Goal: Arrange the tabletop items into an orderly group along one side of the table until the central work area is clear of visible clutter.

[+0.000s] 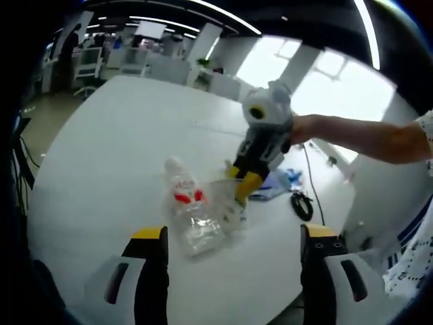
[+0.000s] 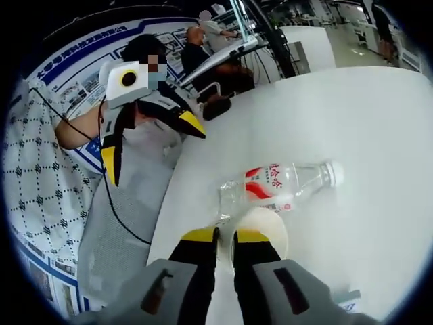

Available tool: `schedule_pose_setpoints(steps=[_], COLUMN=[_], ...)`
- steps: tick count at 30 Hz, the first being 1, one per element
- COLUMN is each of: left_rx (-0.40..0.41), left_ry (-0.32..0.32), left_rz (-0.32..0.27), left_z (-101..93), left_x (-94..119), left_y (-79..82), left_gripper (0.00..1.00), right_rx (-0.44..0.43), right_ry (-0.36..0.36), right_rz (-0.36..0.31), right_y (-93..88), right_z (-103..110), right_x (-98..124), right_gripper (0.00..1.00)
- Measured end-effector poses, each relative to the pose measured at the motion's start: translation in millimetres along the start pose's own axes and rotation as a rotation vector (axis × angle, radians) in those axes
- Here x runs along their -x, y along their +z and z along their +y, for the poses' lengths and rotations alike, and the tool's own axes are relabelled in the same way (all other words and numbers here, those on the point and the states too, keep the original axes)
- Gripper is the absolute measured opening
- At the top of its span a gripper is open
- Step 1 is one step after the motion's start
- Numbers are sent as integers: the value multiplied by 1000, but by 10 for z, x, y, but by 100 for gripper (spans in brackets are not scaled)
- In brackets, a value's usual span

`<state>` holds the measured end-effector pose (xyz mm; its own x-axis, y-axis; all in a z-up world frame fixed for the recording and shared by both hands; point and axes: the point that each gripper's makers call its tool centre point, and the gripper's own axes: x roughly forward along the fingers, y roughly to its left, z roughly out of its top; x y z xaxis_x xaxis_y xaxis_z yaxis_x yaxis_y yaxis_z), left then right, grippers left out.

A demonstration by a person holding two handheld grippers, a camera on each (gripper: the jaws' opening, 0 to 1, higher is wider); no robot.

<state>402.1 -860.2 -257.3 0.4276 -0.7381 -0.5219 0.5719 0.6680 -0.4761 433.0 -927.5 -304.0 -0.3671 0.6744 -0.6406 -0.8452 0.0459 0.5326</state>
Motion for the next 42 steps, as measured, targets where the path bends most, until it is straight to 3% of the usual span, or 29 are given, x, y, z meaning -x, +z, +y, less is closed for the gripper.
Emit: schedule_pose_setpoints(steps=[4, 12, 24, 42], left_rx=[-1, -7, -12, -35], left_ry=[-8, -21, -44, -69], left_rz=[2, 2, 1, 0], left_z=[-24, -73, -134, -213], left_x=[-10, -27, -75, -87], left_y=[-9, -5, 1, 43], left_gripper=[76, 76, 75, 74], right_rx=[-12, 55, 108, 131], right_ry=[36, -11, -137, -237], right_rz=[1, 44, -67, -106], right_y=[-2, -96, -35, 77], right_z=[129, 207, 262, 210], right_x=[-32, -15, 144, 434], right_gripper=[0, 0, 0, 0])
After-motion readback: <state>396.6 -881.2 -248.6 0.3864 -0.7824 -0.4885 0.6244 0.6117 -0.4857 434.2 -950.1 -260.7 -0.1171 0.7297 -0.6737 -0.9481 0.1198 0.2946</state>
